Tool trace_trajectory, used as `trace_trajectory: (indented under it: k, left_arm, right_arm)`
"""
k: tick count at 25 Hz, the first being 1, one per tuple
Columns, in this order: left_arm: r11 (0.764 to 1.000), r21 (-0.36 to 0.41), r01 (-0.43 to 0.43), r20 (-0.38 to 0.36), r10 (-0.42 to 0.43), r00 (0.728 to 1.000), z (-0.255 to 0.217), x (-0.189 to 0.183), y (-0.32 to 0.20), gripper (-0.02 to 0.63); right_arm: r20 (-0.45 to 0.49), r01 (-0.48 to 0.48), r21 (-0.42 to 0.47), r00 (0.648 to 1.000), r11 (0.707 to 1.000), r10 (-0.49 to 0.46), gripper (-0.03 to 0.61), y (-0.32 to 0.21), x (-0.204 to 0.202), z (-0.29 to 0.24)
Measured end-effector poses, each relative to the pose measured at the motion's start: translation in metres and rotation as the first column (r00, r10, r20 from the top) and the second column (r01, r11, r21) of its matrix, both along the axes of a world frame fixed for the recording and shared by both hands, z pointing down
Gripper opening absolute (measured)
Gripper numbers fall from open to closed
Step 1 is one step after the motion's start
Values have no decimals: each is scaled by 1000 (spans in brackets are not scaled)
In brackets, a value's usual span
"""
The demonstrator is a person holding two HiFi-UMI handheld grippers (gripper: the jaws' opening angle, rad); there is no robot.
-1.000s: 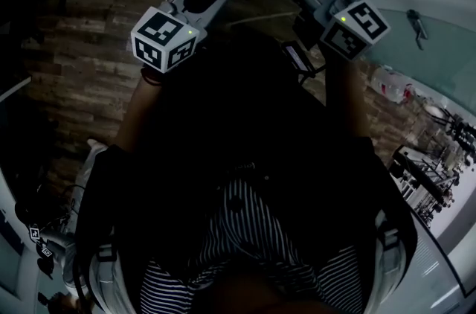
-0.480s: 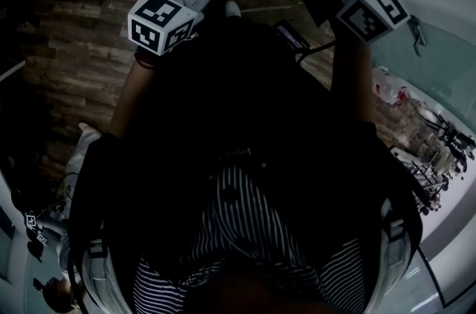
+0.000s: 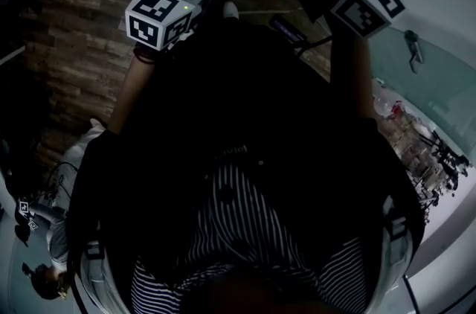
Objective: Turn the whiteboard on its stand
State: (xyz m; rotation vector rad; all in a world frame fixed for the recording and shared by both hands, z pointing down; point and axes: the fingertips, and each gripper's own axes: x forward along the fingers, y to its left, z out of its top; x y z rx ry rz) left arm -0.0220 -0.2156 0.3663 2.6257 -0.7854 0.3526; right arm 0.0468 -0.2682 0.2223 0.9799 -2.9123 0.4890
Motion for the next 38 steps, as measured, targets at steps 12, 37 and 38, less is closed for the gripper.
trace_trajectory:
  k: [12, 37, 38]
  left_arm:
    - [994, 41, 103, 126, -107, 986, 15, -13, -33, 173]
    - [929, 122, 350, 158, -366, 917, 46, 21, -125, 350]
    - [919, 153, 362, 154, -384, 910, 45, 16, -124, 353]
  right_arm:
    - [-18, 88, 9, 996, 996, -88, 117, -17, -24, 1]
    - [-59, 334, 110, 942, 936, -330, 196, -85, -52, 4]
    - [-74, 332, 138, 943, 933, -325, 195, -83, -58, 3]
